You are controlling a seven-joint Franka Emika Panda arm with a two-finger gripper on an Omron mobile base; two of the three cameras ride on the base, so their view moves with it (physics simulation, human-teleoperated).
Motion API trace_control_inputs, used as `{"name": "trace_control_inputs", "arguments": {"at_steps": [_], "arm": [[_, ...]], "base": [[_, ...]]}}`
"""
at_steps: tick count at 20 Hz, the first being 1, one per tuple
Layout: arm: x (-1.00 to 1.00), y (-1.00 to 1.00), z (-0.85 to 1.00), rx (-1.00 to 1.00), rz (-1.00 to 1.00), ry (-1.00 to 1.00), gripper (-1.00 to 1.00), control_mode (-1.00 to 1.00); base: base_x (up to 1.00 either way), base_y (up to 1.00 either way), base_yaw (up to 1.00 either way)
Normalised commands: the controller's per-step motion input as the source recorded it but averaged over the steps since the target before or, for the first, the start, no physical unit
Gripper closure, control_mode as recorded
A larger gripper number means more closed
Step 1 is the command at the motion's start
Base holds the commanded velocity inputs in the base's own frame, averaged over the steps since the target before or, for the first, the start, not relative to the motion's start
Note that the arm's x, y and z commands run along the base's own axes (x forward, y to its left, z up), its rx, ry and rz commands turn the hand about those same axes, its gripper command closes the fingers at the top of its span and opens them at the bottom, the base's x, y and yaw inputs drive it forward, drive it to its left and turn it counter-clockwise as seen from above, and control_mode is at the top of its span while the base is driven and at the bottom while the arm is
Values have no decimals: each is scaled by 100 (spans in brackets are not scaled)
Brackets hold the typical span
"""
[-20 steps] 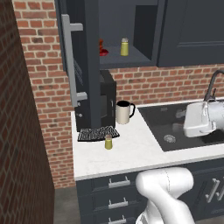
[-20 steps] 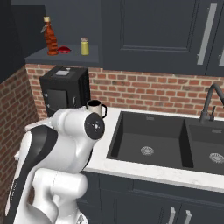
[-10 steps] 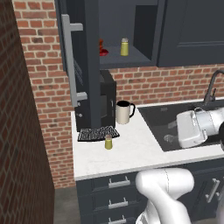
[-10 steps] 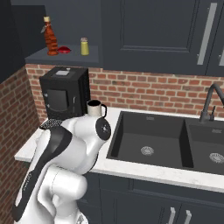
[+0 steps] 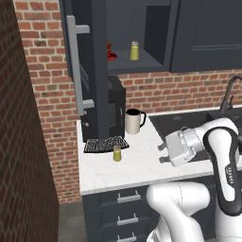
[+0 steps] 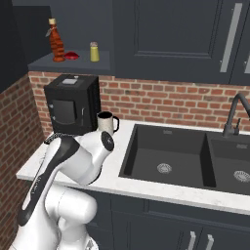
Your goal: Put the shaker and condiment bottle from the counter next to their counterparts in the cabinet.
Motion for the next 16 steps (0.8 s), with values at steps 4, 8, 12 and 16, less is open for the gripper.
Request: {"name": "trace_control_inputs", "arguments": {"at_steps": [4,8,12,16], "arm": [[24,23,-72,0,1,0,-100,-100],[1,13,-35,1,6,1,-100,-100],[16,4,-25,4,1,-13,-100,-100],[27,0,-22,2,0,-19,-100,-100]], "base": [[0,0,0],[0,0,0],[0,0,0],[0,0,0]]}}
